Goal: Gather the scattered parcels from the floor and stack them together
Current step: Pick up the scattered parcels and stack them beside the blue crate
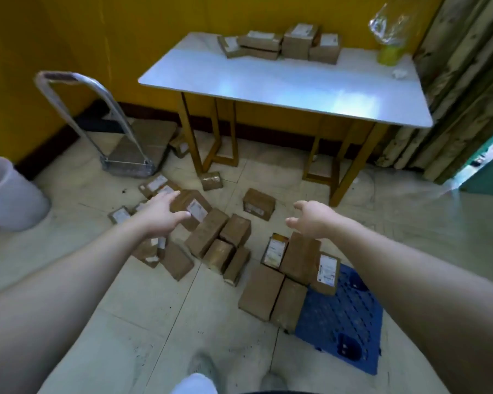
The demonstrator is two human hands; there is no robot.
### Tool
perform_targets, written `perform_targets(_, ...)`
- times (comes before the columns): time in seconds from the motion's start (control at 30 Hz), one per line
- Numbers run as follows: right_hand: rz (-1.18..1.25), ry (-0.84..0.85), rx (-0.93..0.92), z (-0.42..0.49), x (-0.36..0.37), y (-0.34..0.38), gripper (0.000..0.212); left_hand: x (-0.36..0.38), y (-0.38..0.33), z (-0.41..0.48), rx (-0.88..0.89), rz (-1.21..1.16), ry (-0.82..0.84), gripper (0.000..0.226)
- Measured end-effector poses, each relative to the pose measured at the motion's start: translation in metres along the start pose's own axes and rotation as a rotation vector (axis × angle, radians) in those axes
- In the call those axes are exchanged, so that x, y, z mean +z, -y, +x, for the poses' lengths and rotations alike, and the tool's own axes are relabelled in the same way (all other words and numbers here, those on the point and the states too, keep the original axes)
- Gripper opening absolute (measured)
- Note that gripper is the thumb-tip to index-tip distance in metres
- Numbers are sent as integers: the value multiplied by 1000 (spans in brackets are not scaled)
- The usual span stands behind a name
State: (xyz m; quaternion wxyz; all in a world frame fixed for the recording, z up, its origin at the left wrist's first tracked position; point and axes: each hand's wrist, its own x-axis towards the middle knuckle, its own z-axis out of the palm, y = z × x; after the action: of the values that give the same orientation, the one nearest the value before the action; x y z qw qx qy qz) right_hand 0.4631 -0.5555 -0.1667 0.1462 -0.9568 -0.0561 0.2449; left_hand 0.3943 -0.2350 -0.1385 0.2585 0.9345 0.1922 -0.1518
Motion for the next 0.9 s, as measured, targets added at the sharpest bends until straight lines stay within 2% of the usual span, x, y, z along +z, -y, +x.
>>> perform_targets(0.17,-13,-44,-87,-8,-7,46,67,-39,40,-23,-85,-91,-74,71)
perform_targets(0.37,-20,-26,-162,4,-6,141,64,-91,99,-26,-98,-145,-131,71)
perform_targets(0.63,-6,14,-213,30,33,264,63,-162,187,-5,-63,-113,-121,68)
perform_targets(0.9,20,23,-121,67,54,305,65,-187,222,53,-21,-92,-17,70)
